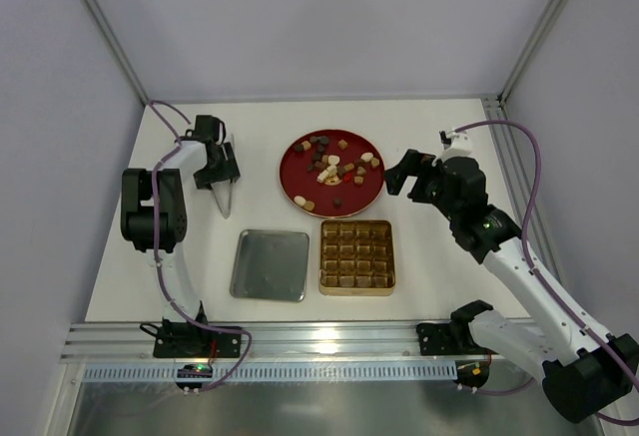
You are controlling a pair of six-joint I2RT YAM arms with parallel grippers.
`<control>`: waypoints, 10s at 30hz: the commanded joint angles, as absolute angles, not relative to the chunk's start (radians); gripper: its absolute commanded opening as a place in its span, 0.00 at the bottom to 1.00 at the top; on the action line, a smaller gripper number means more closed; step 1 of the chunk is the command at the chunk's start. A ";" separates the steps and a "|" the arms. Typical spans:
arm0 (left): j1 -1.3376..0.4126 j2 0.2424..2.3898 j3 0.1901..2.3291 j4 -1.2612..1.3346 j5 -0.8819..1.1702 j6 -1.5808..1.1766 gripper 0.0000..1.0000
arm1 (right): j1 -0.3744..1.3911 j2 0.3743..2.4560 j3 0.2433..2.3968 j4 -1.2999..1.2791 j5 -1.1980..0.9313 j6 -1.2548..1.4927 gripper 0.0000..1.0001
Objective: Pack the chocolate
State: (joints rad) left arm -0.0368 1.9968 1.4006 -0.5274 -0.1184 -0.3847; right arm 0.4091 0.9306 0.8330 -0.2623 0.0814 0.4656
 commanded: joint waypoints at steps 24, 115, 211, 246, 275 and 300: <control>-0.040 2.008 1.368 -0.611 -0.095 -0.337 0.67 | 0.407 0.887 0.813 -0.222 0.063 0.476 1.00; -0.644 1.944 1.873 -1.031 -0.101 -0.405 0.45 | 0.406 0.885 0.799 -0.265 0.117 0.463 1.00; -0.894 1.391 1.419 -1.069 0.012 -0.535 0.24 | 0.407 0.960 0.819 -0.242 0.132 0.453 1.00; -0.900 1.422 1.364 -1.020 -0.018 -0.537 0.35 | 0.407 0.956 0.799 -0.238 0.123 0.465 1.00; -0.721 1.730 1.772 -1.103 -0.110 -0.397 0.39 | 0.407 0.934 0.795 -0.241 0.089 0.463 1.00; -0.709 1.724 1.629 -1.123 -0.123 -0.367 0.40 | 0.407 0.954 0.793 -0.232 0.078 0.466 1.00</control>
State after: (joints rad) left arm -0.7136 1.7691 1.6344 -1.1229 -0.1226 -0.3836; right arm 0.4091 0.9562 0.7868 -0.2699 0.0834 0.4664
